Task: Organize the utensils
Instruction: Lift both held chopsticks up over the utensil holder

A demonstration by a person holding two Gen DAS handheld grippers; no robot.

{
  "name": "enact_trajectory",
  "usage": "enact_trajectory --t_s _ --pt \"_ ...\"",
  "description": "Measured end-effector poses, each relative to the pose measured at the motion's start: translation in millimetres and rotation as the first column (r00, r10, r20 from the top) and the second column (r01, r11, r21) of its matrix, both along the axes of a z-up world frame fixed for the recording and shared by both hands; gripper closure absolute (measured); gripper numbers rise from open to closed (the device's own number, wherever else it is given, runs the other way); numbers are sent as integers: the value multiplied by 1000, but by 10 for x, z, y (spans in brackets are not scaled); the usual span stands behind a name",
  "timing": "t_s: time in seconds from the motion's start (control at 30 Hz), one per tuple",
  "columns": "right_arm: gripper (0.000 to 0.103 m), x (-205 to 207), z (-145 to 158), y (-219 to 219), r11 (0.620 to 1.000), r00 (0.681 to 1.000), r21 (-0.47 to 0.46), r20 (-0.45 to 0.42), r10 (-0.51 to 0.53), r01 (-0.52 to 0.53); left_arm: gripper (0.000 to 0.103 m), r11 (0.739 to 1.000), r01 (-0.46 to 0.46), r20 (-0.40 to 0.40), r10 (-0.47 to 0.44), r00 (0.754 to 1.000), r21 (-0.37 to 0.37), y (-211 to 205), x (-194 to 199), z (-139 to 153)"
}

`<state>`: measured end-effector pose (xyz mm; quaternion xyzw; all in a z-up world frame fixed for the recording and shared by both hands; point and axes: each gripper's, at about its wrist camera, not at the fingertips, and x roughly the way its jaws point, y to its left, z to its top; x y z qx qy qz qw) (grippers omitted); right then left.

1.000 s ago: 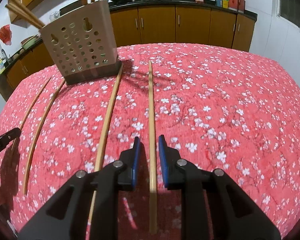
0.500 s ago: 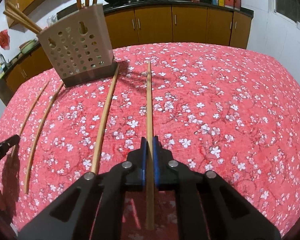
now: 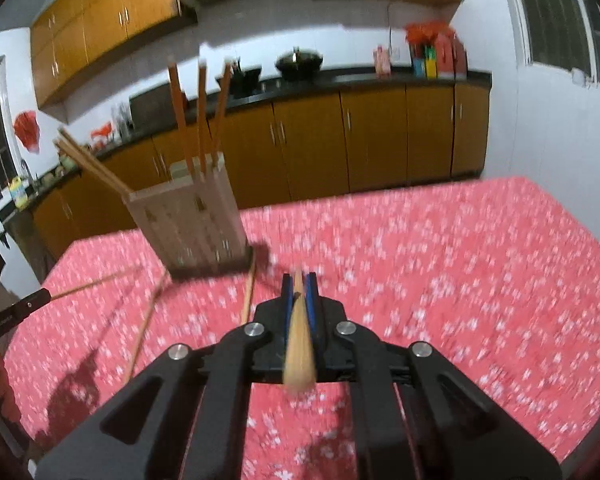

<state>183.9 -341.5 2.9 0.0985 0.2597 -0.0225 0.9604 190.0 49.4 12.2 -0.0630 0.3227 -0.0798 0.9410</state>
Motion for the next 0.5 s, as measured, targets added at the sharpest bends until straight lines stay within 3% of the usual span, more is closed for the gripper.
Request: enact_trajectory --t_s 0.3,0.5 --pt "96 -51 301 -25 1000 996 -5 94 2 -2 96 999 8 98 -4 995 -41 -7 36 411" --pt "96 -66 688 0 996 983 35 165 75 -82 96 998 32 166 -24 986 -48 -58 38 743"
